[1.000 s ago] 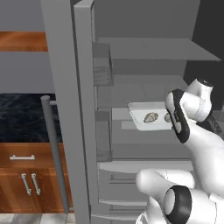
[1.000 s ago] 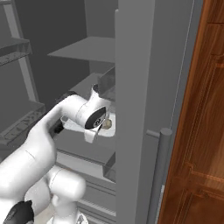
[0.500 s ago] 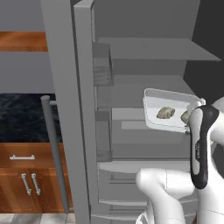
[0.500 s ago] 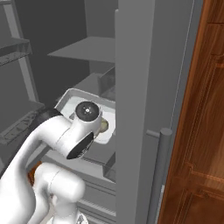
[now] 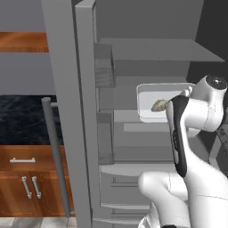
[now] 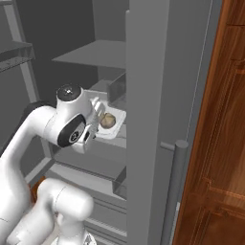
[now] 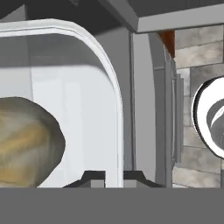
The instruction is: Place two dumplings into each of the tupperware containers and then place the containers in the fridge.
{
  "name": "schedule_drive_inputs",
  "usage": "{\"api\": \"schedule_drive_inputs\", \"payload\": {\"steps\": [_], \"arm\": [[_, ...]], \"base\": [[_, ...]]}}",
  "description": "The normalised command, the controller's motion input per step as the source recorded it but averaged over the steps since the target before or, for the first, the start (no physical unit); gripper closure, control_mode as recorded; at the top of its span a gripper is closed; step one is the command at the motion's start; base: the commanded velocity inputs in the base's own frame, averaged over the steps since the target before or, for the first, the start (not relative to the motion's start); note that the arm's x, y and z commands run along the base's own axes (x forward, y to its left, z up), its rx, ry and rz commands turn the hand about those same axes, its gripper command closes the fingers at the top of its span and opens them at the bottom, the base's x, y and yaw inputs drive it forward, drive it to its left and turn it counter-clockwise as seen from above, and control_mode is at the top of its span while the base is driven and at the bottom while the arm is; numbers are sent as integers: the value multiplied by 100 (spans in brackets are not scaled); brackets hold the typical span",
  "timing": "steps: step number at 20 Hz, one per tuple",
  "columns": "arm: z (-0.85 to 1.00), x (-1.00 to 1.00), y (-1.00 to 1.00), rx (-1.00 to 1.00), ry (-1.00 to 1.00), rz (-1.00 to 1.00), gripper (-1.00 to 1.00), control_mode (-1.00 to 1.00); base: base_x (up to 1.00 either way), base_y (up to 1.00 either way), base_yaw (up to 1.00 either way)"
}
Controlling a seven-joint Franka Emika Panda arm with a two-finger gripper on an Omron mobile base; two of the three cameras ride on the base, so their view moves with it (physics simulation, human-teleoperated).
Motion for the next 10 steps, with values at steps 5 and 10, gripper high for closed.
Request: {"api": "schedule_drive_inputs", "payload": {"steps": [5, 10], "arm": [[1, 88, -18, -4, 11, -23, 100, -100], [-2, 71, -57, 7, 2, -18, 100, -100]], "base": [[0, 0, 0], [0, 0, 0]]}}
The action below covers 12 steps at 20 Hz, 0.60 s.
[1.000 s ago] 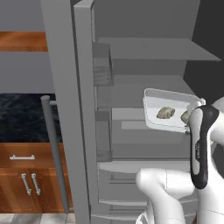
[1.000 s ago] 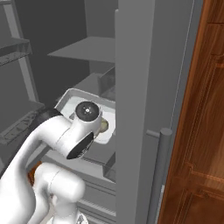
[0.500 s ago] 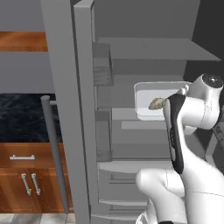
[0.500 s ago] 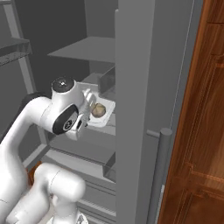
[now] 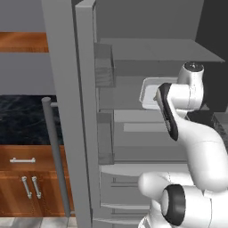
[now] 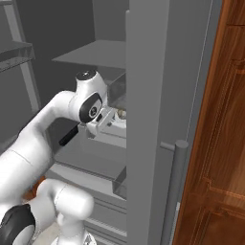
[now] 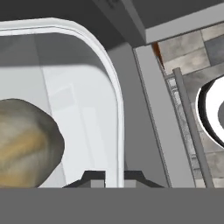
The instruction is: Place two dumplings into each of the tupperware containers and then place the containers in the fridge.
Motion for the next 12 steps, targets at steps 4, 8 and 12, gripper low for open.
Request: {"api": "schedule_drive_inputs", "payload": {"steps": [4, 8, 12], "arm": [[-25, 48, -33, 10, 0, -1, 100, -100], [-38, 34, 7, -1, 0, 6, 100, -100], [-38, 33, 14, -6, 0, 9, 100, -100]], "base": [[0, 0, 0], [0, 0, 0], [0, 0, 0]]}}
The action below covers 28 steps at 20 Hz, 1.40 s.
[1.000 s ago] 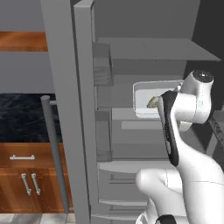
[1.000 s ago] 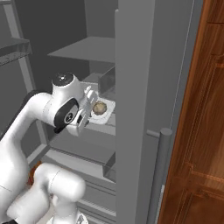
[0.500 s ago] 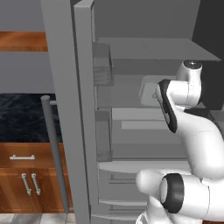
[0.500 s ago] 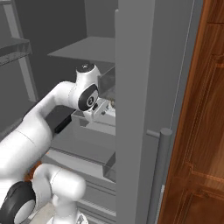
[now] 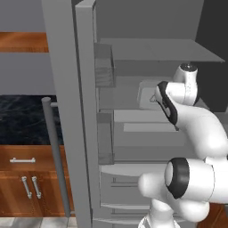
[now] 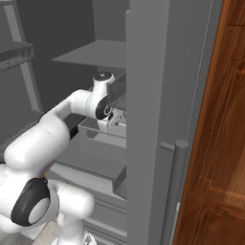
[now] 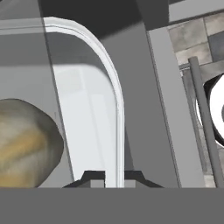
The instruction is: Place two dumplings into each of the tupperware containers and then place the containers in the fridge.
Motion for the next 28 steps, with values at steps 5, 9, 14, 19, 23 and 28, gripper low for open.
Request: {"api": "schedule_drive_inputs", "payload": {"steps": [5, 9, 14, 19, 23, 28], "arm": [[-41, 4, 0, 0, 0, 4, 100, -100], [-14, 33, 0, 2, -1, 0, 100, -100], [0, 67, -4, 6, -5, 0, 100, -100], [-1, 87, -32, 5, 0, 0, 100, -100], [-17, 96, -29, 1, 0, 0, 100, -100], [-33, 76, -22, 0, 0, 0, 100, -100]], "base": [[0, 0, 0], [0, 0, 0], [0, 0, 0], [0, 0, 0], [0, 0, 0], [0, 0, 0]]}}
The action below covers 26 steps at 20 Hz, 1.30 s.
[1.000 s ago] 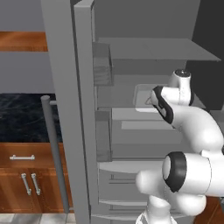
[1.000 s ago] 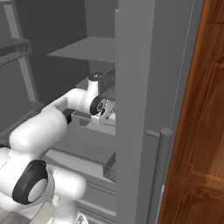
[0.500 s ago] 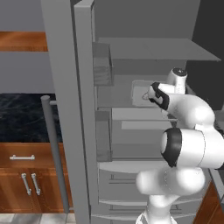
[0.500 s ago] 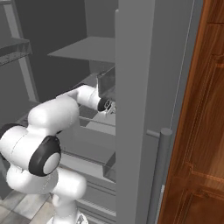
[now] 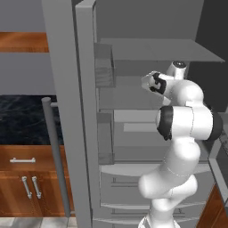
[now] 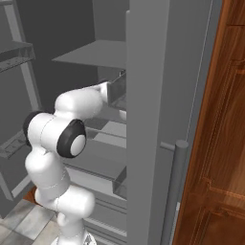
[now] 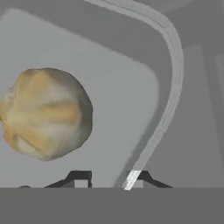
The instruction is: Place two dumplings into each of the tupperware containers and then place the containers in the fridge.
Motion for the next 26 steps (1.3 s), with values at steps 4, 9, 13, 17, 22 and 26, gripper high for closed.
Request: {"api": "schedule_drive_inputs", "payload": {"steps": [4, 9, 13, 17, 22, 26], "arm": [[-21, 67, -23, 1, -5, 0, 100, -100], [-4, 26, -15, 1, -19, 0, -100, -100], [9, -1, -28, 12, -38, 0, -100, -100], [17, -10, -16, 16, -54, 3, -100, -100], [54, -91, -9, 5, -10, 16, -100, -100], [85, -100, 46, -23, 32, 30, -100, -100]], "base": [[0, 0, 0], [0, 0, 0], [0, 0, 0], [0, 0, 0], [0, 0, 0], [0, 0, 0]]}}
